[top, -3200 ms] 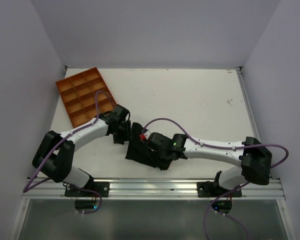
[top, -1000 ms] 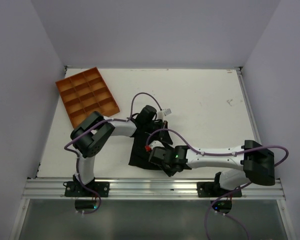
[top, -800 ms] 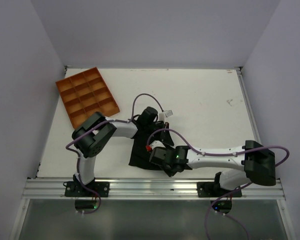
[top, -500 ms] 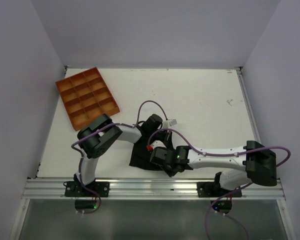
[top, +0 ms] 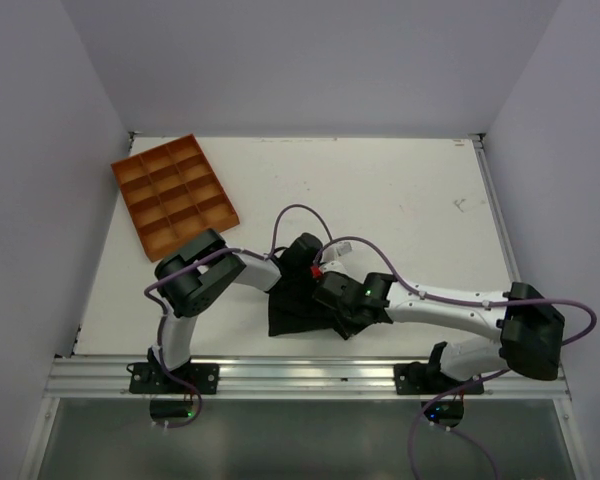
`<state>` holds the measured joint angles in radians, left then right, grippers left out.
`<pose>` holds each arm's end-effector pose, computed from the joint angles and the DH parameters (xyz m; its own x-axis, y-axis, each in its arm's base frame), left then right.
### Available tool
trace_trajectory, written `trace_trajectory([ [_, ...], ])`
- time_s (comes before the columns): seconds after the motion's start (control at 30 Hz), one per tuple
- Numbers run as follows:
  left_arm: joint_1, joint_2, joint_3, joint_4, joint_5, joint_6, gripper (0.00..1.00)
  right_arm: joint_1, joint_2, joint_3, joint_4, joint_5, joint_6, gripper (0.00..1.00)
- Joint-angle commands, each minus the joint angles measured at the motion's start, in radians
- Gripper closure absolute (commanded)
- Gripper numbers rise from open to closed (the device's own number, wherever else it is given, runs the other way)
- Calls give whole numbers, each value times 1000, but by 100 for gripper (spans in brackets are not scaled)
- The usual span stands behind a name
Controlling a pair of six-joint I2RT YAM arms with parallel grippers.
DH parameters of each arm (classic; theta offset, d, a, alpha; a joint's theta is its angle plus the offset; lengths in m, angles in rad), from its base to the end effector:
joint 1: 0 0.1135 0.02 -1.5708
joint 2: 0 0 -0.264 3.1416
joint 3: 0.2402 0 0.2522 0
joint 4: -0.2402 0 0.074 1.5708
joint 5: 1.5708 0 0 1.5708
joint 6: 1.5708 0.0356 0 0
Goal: Roll the underwear
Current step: Fold the underwear
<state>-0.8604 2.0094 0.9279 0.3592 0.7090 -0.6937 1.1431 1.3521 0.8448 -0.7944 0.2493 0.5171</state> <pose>0.2276 -0.3002 0.0977 -0.9031 0.3057 -0.3017 0.4117 0.4163 -0.8107 0.1054 0.2100 0.2001 -0.7701 -0.5343 -0.3487 -0.5452 0.8349 -0.0753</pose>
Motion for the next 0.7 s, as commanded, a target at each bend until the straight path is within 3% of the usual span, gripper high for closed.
trace_trajectory([
  [0.0,1,22,-38,-35,-37,48,100,-57,-1,36,-26,32,-32,100],
  [0.13,1,20,-38,-42,-29,59,100,-89,62,77,-45,62,-49,98],
  [0.4,0,26,-40,-45,-10,75,100,-140,137,112,-32,54,-91,67],
  [0.67,0,32,-26,-69,6,100,100,-206,151,100,15,-16,-118,56],
])
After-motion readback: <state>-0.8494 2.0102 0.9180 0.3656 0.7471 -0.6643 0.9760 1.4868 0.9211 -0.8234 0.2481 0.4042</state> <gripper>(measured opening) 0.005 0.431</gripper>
